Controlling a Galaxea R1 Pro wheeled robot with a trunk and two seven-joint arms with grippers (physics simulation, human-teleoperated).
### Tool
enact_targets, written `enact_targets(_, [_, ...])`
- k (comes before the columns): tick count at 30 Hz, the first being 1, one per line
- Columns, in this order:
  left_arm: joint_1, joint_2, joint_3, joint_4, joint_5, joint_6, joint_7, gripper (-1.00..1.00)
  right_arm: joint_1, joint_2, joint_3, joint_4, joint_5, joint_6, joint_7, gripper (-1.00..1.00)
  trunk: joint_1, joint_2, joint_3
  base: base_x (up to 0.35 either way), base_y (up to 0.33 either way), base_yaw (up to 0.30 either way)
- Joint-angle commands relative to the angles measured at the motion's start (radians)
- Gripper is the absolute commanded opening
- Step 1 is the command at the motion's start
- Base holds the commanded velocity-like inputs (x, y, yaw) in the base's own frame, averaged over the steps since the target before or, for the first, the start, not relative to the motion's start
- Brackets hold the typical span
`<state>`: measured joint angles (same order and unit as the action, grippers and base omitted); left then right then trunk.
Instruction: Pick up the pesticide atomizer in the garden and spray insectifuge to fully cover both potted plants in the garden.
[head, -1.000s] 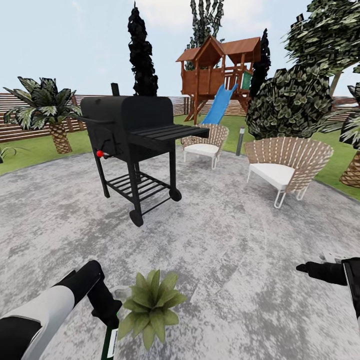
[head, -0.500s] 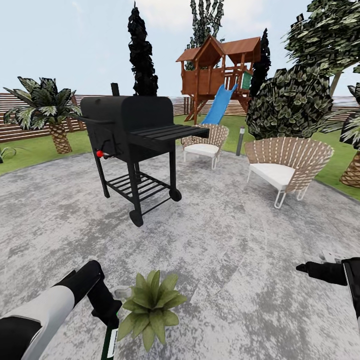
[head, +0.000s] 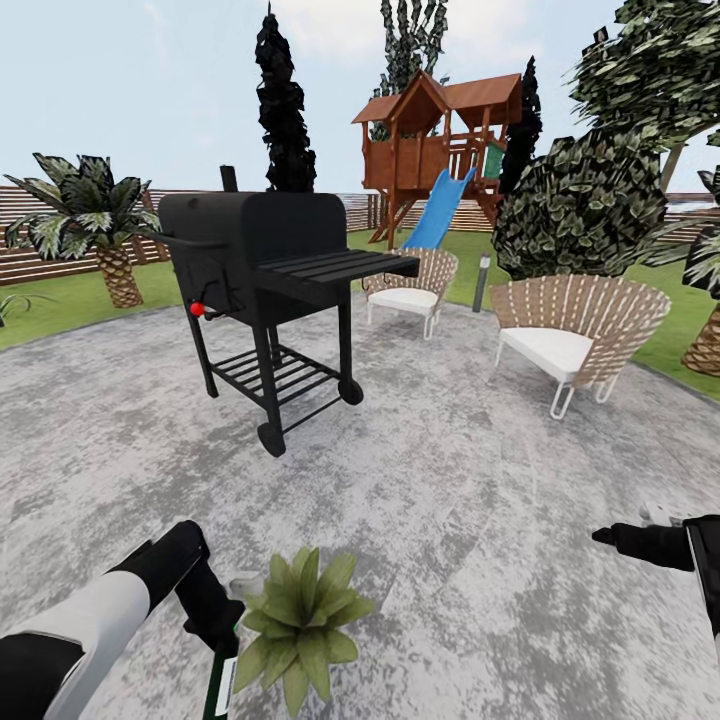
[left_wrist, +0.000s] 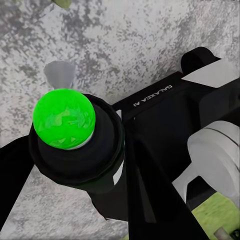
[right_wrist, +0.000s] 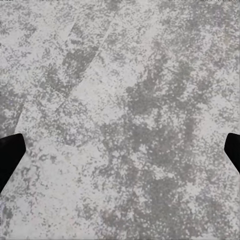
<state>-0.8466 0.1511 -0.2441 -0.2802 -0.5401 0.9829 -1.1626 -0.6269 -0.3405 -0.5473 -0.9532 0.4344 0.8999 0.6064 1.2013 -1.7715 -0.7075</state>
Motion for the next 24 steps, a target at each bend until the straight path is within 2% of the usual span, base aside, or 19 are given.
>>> enact_targets(1, [0.0,-0.001,0.002,-0.002,-0.011,0.006,-0.01,-1.0,-0.001,0.0,-0.002,-0.001,0.01,0.002,0.01,1.0,0.0,0.0,-0.001,0.114,0.0,0.0])
enact_targets(10, [0.0,-0.002,0.002,-0.002,-0.01,0.006,-0.009,-1.0,-0.001,0.0,-0.002,-0.001,0.01,0.002,0.01,1.0,0.0,0.0,-0.001,0.182,0.0,0.0])
enact_targets(24, [0.0,-0.002,0.001,-0.001,-0.01,0.006,-0.01,-1.0,-0.001,0.0,-0.002,-0.001,0.01,0.002,0.009,1.0,0.0,0.0,-0.001,0.008,0.0,0.0])
